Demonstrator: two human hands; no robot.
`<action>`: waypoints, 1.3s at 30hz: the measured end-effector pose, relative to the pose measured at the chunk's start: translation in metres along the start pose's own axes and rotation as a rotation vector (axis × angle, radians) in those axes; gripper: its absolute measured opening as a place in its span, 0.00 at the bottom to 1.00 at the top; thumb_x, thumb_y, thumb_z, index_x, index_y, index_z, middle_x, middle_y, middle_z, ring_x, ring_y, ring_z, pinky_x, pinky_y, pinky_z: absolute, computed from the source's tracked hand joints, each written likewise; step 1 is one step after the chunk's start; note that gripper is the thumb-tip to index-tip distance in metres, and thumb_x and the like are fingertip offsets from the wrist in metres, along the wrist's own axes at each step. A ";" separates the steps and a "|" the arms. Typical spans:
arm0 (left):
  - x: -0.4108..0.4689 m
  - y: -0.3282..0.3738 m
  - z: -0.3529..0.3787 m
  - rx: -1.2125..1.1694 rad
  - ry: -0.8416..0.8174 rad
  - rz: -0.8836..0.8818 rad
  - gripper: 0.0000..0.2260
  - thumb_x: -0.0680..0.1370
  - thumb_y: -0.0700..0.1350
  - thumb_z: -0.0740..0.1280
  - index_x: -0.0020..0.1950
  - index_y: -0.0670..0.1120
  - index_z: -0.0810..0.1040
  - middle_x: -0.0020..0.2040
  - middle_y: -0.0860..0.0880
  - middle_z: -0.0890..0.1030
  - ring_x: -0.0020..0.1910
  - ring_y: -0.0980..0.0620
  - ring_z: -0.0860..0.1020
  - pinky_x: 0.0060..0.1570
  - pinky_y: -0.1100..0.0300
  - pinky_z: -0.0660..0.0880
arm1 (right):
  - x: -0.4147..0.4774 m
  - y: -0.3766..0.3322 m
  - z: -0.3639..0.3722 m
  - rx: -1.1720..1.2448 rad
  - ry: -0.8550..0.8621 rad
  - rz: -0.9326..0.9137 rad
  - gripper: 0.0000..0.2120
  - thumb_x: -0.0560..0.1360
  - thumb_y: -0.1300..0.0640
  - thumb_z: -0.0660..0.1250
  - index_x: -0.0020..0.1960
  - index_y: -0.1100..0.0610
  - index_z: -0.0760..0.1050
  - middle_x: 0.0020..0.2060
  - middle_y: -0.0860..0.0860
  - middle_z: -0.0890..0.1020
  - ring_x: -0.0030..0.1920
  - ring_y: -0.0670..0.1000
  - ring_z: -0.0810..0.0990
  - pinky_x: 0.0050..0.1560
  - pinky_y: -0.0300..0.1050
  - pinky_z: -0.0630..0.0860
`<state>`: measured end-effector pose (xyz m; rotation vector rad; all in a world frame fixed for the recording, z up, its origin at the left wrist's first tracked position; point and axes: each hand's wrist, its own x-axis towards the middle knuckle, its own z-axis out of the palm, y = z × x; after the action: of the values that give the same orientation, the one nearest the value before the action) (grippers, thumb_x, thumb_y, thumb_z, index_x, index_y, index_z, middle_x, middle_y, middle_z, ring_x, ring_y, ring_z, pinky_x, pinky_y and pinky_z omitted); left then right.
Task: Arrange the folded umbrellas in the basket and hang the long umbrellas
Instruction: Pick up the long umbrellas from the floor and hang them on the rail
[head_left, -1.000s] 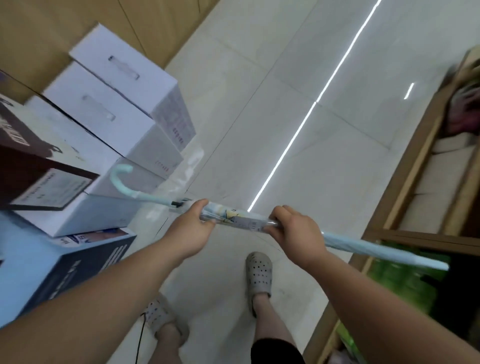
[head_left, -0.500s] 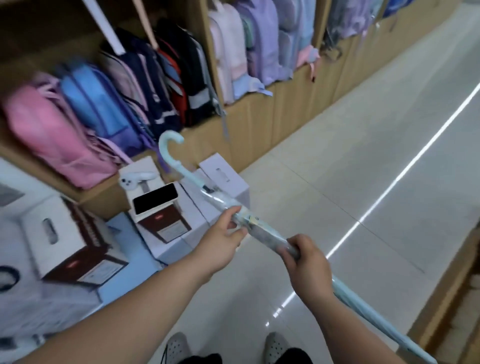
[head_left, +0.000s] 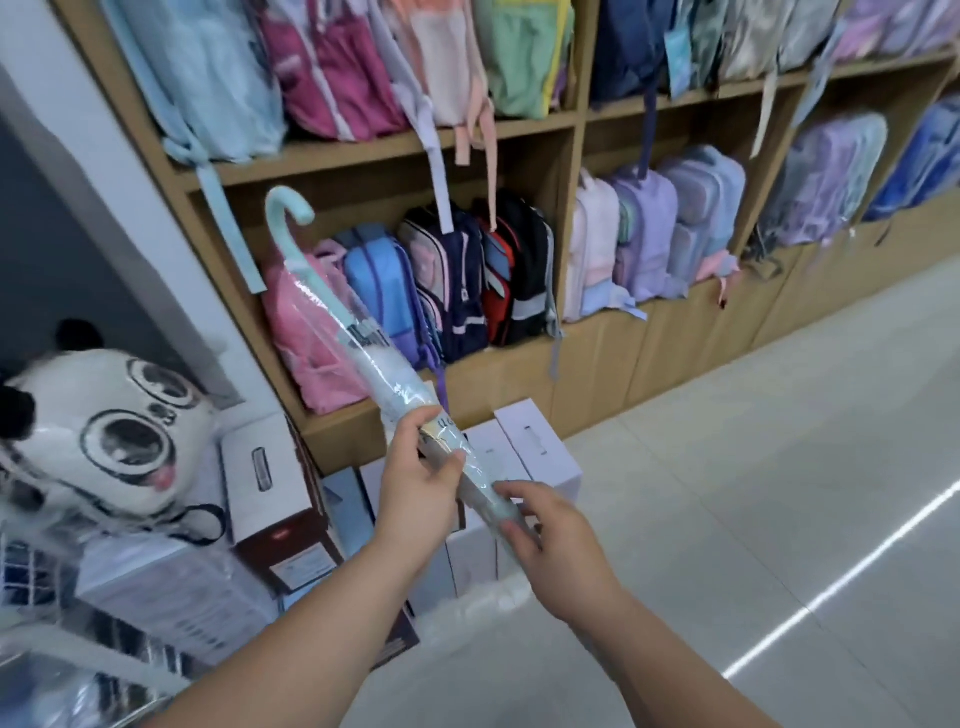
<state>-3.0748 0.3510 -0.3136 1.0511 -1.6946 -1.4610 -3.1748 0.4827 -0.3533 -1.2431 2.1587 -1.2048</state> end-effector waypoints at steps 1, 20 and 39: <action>0.006 0.003 -0.017 0.006 -0.017 0.025 0.20 0.76 0.43 0.69 0.60 0.68 0.73 0.55 0.42 0.80 0.49 0.39 0.82 0.51 0.37 0.80 | 0.001 -0.009 0.007 0.015 -0.024 0.016 0.17 0.79 0.57 0.66 0.64 0.41 0.74 0.58 0.36 0.78 0.55 0.38 0.78 0.54 0.32 0.73; 0.118 0.134 -0.300 -0.057 -0.179 0.380 0.24 0.79 0.32 0.66 0.59 0.62 0.76 0.53 0.58 0.78 0.46 0.48 0.81 0.45 0.48 0.83 | 0.069 -0.206 0.160 0.139 -0.241 -0.162 0.38 0.80 0.56 0.65 0.73 0.24 0.49 0.56 0.40 0.78 0.48 0.45 0.80 0.52 0.38 0.78; 0.170 0.182 -0.399 0.136 0.018 0.459 0.35 0.81 0.40 0.66 0.69 0.80 0.60 0.70 0.59 0.74 0.57 0.55 0.82 0.57 0.45 0.81 | 0.280 -0.378 0.171 0.343 -0.195 -0.708 0.41 0.79 0.60 0.66 0.72 0.23 0.50 0.59 0.41 0.79 0.54 0.46 0.82 0.57 0.44 0.79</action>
<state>-2.8326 0.0271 -0.0734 0.6757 -1.8879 -1.0514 -3.0174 0.0728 -0.1140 -1.9294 1.3172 -1.5432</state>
